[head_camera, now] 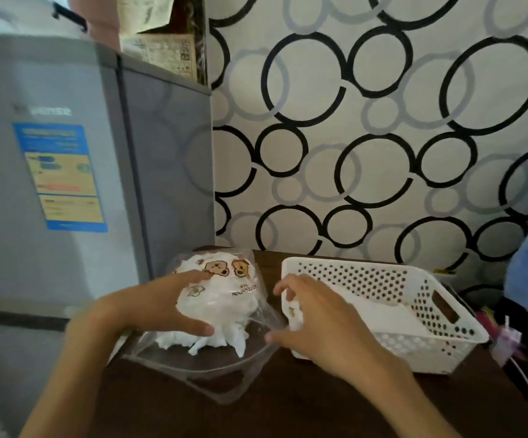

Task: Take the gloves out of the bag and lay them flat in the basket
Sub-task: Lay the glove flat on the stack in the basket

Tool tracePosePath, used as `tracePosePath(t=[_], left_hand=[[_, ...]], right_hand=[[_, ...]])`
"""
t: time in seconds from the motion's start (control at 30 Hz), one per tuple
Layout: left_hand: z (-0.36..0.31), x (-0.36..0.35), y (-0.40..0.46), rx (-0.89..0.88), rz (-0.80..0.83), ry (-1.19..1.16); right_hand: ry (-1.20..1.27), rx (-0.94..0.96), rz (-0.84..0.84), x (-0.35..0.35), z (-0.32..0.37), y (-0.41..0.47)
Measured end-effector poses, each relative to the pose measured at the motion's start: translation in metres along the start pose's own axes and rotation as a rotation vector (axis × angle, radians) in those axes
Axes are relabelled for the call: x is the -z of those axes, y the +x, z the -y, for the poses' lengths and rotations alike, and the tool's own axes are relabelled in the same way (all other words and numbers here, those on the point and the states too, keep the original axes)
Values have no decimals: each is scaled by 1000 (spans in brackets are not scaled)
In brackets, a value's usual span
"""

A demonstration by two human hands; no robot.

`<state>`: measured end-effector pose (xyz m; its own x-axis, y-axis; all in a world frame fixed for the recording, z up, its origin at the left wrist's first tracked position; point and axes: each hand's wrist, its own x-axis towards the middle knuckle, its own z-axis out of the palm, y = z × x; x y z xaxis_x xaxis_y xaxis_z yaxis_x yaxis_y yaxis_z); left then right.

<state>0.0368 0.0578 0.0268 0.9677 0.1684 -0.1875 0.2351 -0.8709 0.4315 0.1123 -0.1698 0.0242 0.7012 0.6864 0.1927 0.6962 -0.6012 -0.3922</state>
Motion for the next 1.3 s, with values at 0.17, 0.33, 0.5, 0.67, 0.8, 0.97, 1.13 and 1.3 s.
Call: tracePosePath(t=[0.17,0.33,0.5,0.67,0.8,0.97,1.13,1.3], left_hand=[[8,-6,18,3,-212,8],[2,-1,31,22,-154,11],[2,4,28,8,-173,26],[8,7,24,-28,-171,-19],[12,7,27,-22,-214,-1],[12,3,34,16,-303,97],[7,-1,37,32,-352,139],[4,2,30,13,-262,121]], right_hand=[[-40,-49,-248,-34,12,28],[-144,50,-369,-41,27,29],[-213,69,1,-67,38,20],[-236,-96,21,-96,43,36],[-222,-83,7,-98,47,41],[-157,-107,86,-63,35,36],[161,-47,131,-31,25,27],[271,25,167,-21,6,35]])
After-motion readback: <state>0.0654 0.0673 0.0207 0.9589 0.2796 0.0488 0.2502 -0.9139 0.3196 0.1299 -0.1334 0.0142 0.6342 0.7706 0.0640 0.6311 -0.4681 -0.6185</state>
